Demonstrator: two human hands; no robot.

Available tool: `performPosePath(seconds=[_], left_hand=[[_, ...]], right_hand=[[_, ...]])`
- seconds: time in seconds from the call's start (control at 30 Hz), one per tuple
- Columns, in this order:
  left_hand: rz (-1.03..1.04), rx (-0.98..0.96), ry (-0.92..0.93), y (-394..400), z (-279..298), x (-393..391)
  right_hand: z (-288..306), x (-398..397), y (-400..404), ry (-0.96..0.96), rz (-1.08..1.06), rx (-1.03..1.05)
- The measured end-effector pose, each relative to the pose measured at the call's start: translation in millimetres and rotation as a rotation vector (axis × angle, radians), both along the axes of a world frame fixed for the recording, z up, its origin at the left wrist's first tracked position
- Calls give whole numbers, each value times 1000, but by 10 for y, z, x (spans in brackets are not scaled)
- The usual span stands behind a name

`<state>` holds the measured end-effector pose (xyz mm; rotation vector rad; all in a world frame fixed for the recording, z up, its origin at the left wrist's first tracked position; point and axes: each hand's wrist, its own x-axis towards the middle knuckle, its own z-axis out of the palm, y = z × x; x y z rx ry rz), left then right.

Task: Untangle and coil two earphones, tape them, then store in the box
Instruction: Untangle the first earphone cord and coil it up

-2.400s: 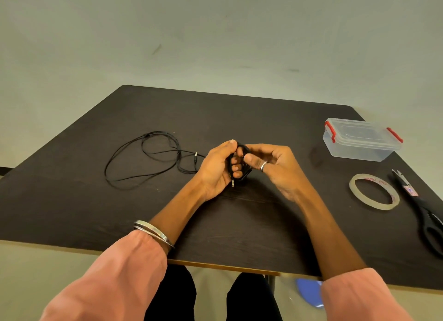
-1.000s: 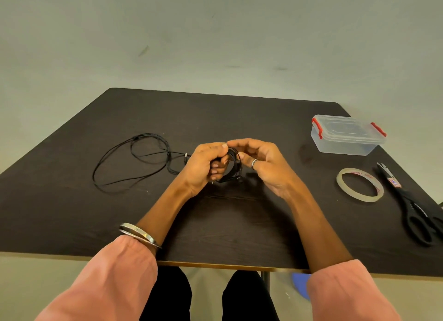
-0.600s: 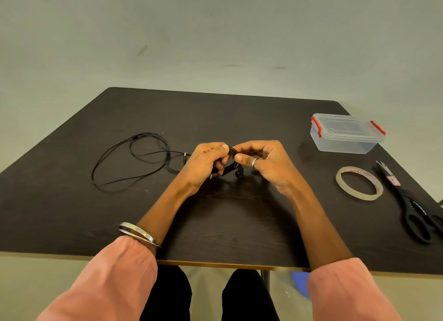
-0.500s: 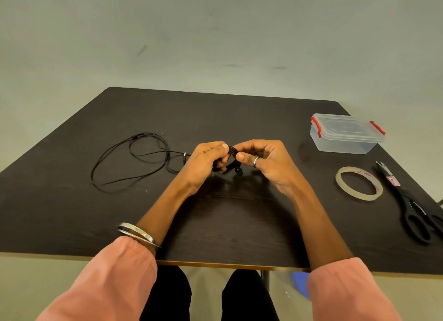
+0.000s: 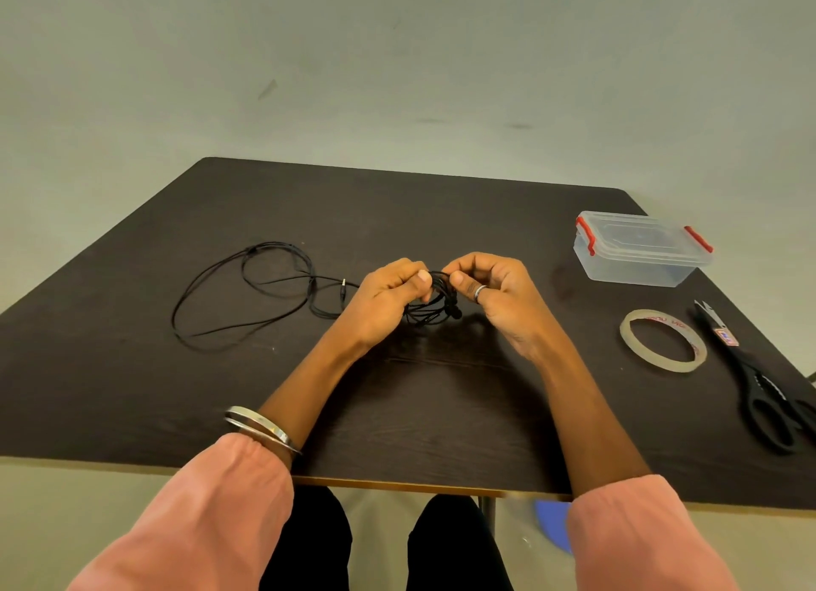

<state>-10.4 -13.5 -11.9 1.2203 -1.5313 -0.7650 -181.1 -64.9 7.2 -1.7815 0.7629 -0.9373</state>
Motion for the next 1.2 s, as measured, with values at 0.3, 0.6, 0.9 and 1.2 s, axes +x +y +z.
performPosePath(seconds=[0.3, 0.6, 0.9, 1.2], left_hand=[[23, 14, -64, -1, 10, -2], [-160, 185, 344, 49, 49, -63], [42, 149, 188, 13, 28, -70], [273, -90, -358, -18, -37, -60]], right_hand=[[-130, 44, -51, 176, -210, -569], [-126, 52, -82, 177, -220, -555], [7, 61, 38, -52, 81, 243], [-10, 35, 18, 18, 111, 312]])
